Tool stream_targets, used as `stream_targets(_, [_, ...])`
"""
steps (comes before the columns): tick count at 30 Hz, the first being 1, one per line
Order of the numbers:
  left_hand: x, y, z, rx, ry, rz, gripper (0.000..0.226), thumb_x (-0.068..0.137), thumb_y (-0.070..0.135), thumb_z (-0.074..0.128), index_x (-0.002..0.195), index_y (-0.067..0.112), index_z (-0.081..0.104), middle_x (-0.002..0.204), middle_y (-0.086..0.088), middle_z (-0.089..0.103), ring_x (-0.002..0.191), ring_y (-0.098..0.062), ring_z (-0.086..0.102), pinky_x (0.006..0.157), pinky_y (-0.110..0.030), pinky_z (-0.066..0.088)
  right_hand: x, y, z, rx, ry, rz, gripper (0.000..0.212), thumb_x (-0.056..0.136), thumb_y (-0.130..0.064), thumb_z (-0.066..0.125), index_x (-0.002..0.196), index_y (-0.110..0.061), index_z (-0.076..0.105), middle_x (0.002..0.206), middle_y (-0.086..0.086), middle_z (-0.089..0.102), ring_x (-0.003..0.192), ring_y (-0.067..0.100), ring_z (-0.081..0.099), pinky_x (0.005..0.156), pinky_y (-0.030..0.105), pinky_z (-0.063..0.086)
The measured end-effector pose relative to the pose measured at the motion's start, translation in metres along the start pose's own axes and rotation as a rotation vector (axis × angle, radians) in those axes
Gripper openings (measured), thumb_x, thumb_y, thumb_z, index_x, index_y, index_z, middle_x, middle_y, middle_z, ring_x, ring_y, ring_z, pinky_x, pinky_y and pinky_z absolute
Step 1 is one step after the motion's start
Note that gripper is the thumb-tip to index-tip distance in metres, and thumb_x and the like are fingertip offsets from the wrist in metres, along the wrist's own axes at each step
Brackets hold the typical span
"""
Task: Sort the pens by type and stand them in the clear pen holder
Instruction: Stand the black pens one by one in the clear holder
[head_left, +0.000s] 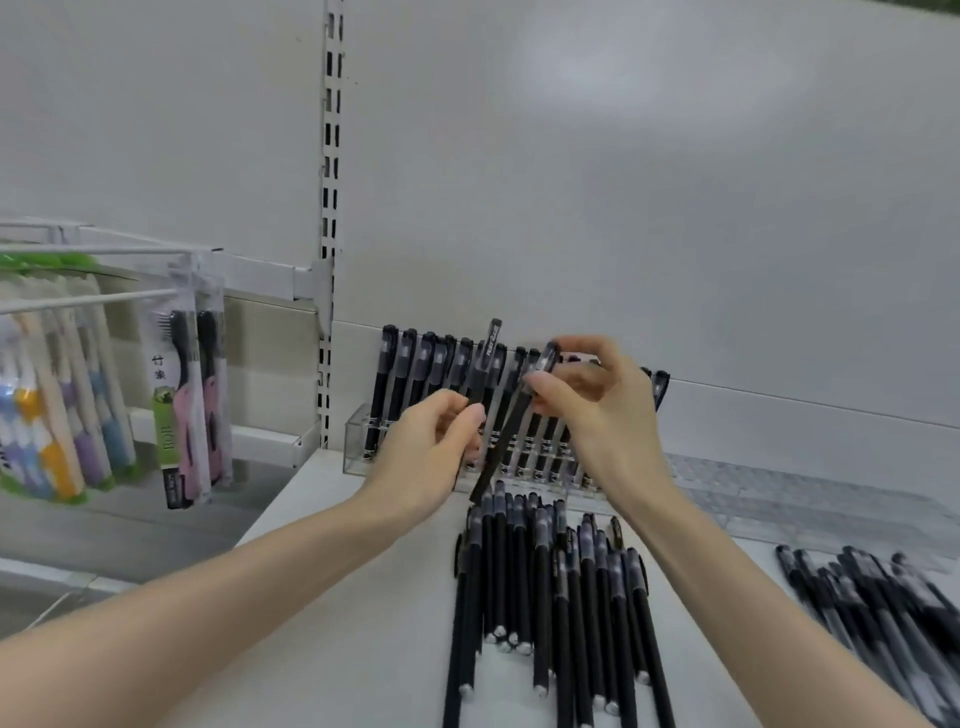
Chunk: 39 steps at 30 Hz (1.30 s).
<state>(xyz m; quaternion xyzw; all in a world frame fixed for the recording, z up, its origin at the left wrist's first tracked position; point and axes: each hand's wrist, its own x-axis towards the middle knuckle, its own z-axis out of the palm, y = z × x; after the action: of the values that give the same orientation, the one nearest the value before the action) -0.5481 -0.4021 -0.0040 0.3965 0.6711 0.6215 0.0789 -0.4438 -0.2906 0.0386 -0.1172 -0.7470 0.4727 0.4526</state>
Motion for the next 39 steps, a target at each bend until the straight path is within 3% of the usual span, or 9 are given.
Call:
stream_targets(6, [0.007, -0.021, -0.001, -0.051, 0.13, 0.103, 0.023, 0.101, 0.03, 0.036, 0.093, 0.015, 0.052, 0.059, 0.006, 0.035, 0.053, -0.01, 0.03, 0.051, -0.029, 0.028, 0.023, 0.006, 0.013, -0.11, 0.105, -0.138, 0.027, 0.086, -0.008, 0.068, 0.102, -0.028, 0.058, 0.087, -0.002, 0.066, 0.08, 0.018, 0.067, 0.077, 0.035, 0.058])
stream_targets(10, [0.003, -0.027, -0.003, -0.016, 0.149, 0.151, 0.025, 0.101, 0.029, 0.035, 0.093, 0.013, 0.053, 0.057, 0.003, 0.034, 0.049, -0.008, 0.029, 0.046, -0.02, 0.024, 0.03, 0.008, 0.018, -0.119, 0.133, -0.178, 0.03, 0.086, -0.007, 0.067, 0.103, -0.029, 0.059, 0.086, -0.006, 0.062, 0.078, 0.019, 0.066, 0.078, 0.041, 0.057])
stream_targets(14, [0.002, -0.028, -0.003, -0.02, 0.129, 0.183, 0.024, 0.1, 0.028, 0.035, 0.091, 0.014, 0.052, 0.059, -0.002, 0.035, 0.05, -0.009, 0.029, 0.046, -0.021, 0.024, 0.034, 0.012, 0.021, -0.135, 0.136, -0.215, 0.031, 0.086, -0.008, 0.068, 0.104, -0.03, 0.058, 0.085, -0.009, 0.061, 0.08, 0.022, 0.066, 0.077, 0.045, 0.057])
stream_targets(21, [0.004, -0.034, -0.003, -0.032, 0.128, 0.185, 0.025, 0.101, 0.027, 0.035, 0.091, 0.011, 0.051, 0.057, 0.0, 0.033, 0.049, -0.01, 0.028, 0.047, -0.022, 0.024, 0.037, 0.019, 0.025, -0.16, 0.136, -0.235, 0.03, 0.085, -0.007, 0.069, 0.106, -0.025, 0.058, 0.085, -0.009, 0.06, 0.077, 0.019, 0.066, 0.077, 0.042, 0.056])
stream_targets(39, [0.001, -0.034, -0.002, -0.052, 0.103, 0.16, 0.025, 0.099, 0.027, 0.037, 0.089, 0.009, 0.051, 0.06, -0.003, 0.039, 0.054, -0.011, 0.034, 0.053, -0.025, 0.03, 0.038, 0.025, 0.023, -0.299, -0.048, -0.198, 0.022, 0.088, -0.004, 0.065, 0.103, -0.02, 0.065, 0.073, -0.008, 0.068, 0.072, 0.007, 0.068, 0.077, 0.03, 0.058])
